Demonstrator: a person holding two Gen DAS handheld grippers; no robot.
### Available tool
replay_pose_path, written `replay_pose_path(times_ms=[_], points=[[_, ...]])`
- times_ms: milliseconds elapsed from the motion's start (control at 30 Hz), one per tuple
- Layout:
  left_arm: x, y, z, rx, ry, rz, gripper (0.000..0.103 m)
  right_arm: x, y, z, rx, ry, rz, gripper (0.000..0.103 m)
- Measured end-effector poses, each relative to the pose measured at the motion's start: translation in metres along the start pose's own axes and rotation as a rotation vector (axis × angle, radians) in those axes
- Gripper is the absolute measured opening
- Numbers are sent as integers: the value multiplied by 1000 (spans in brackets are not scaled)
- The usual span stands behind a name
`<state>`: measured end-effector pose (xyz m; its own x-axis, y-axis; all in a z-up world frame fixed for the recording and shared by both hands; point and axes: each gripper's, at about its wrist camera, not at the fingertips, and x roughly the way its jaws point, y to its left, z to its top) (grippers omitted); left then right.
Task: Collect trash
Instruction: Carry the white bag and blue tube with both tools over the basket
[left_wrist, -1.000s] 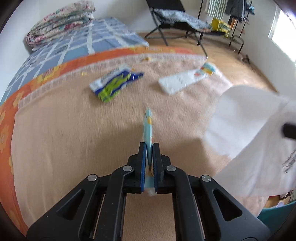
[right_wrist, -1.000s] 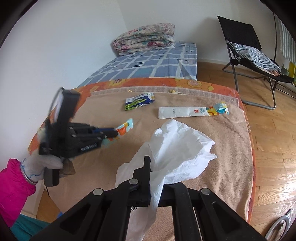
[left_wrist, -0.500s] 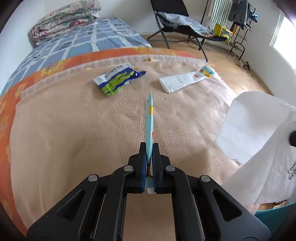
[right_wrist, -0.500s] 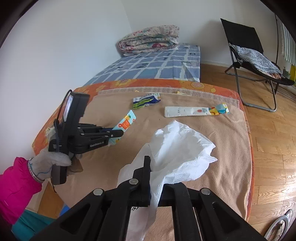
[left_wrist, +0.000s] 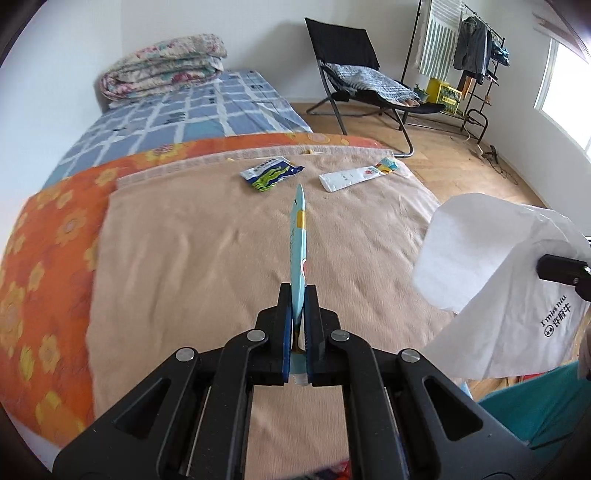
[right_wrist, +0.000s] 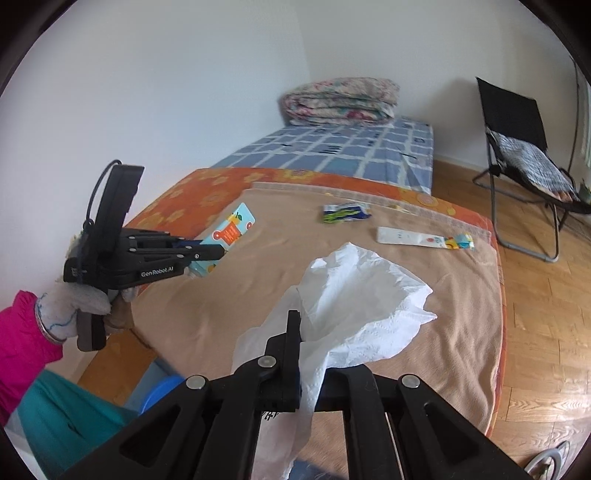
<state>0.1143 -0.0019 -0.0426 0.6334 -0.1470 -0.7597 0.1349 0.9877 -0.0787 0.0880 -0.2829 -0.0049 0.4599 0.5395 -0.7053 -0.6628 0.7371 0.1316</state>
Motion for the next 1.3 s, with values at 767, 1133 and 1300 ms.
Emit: replay_pose_path(times_ms=[767, 1133, 1300], points=[[-99, -7, -146, -63, 14, 16, 3, -27, 111, -106, -166, 96, 199, 0], [-68, -10, -196, -66, 138, 3, 3, -12, 129, -139, -223, 240, 223, 0], [-46, -22, -223, -46, 235, -19, 3, 4, 133, -147, -220, 298, 221, 0]])
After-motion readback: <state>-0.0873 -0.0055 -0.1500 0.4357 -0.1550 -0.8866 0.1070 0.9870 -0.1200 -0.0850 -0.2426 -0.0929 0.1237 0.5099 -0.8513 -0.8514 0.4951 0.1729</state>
